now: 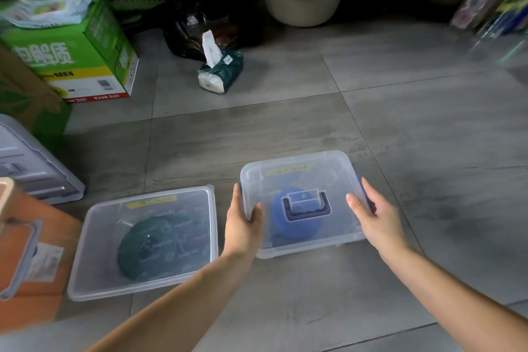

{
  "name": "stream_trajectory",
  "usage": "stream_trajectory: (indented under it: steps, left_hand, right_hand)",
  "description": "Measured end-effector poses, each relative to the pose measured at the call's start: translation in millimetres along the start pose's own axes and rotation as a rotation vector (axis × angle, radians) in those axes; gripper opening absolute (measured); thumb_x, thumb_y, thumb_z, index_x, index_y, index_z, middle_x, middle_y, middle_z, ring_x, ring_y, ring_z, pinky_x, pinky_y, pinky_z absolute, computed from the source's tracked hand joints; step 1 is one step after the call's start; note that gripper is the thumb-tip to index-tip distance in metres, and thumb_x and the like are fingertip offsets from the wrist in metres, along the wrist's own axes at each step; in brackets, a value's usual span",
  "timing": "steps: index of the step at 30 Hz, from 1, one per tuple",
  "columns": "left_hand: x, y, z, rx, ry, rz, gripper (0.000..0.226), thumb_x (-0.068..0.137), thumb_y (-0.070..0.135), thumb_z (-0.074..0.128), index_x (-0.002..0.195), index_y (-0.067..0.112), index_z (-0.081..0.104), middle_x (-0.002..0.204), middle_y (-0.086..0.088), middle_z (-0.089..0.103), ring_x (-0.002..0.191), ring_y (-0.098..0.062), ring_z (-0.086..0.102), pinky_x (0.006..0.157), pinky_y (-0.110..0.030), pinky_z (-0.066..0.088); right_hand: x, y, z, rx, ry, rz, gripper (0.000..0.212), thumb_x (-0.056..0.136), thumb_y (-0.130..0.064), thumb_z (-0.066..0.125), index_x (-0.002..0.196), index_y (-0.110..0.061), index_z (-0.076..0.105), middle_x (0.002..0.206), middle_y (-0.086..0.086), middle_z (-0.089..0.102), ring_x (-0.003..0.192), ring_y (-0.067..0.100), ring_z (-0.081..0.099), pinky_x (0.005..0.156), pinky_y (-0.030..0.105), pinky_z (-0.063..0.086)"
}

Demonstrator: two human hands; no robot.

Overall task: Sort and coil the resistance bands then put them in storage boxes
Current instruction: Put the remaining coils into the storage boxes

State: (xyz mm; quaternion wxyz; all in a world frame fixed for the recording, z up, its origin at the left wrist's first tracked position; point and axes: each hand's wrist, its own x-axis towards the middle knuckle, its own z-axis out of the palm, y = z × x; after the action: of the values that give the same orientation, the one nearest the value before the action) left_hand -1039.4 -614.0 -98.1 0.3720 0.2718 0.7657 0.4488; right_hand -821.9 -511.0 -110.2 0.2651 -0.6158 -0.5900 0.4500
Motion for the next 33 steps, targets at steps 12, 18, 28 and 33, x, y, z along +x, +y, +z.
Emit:
stream_trajectory:
  steps: [12,18,28,33]
  left_hand:
    - [31.2,19.9,-1.7,0.235,-0.146,-0.197,0.066,0.096,0.029,0.041,0.15,0.027,0.004,0.148,-0.012,0.032,0.121,-0.034,0.049,0.091,-0.031,0.042]
    - [19.9,44.9,-82.2,0.453,-0.195,-0.156,0.073,0.09,0.031,0.054,0.149,0.02,0.013,0.145,-0.008,0.04,0.121,-0.026,0.05,0.086,-0.025,0.041]
    - [-38.0,67.5,-282.2,0.589,-0.002,-0.216,0.057,0.09,0.034,0.057,0.138,0.011,0.037,0.123,-0.007,0.053,0.093,-0.011,0.043,0.079,-0.022,0.044]
    - [-18.5,42.5,-378.7,0.516,0.178,-0.224,0.059,0.091,0.029,0.058,0.141,0.011,0.033,0.134,-0.01,0.05,0.106,-0.021,0.054,0.072,-0.02,0.038]
  right_hand:
    - [21.5,-40.2,0.3,-0.592,-0.012,-0.133,0.061,0.094,-0.034,0.05,0.145,-0.007,0.03,0.151,0.011,0.034,0.134,0.029,0.037,0.103,0.037,0.034]
    - [8.3,-95.3,49.2,-0.74,-0.233,-0.478,0.058,0.089,-0.026,0.061,0.139,-0.005,0.042,0.153,0.014,0.025,0.139,0.03,0.027,0.111,0.037,0.024]
    - [-45.4,-224.7,188.2,-0.677,-0.749,-0.88,0.042,0.09,-0.029,0.057,0.132,-0.023,0.052,0.15,0.0,0.032,0.135,0.019,0.033,0.103,0.024,0.027]
    - [-75.9,-263.9,254.5,-0.672,-0.784,-0.909,0.043,0.091,-0.032,0.056,0.132,-0.025,0.05,0.146,-0.005,0.037,0.128,0.016,0.042,0.102,0.027,0.034]
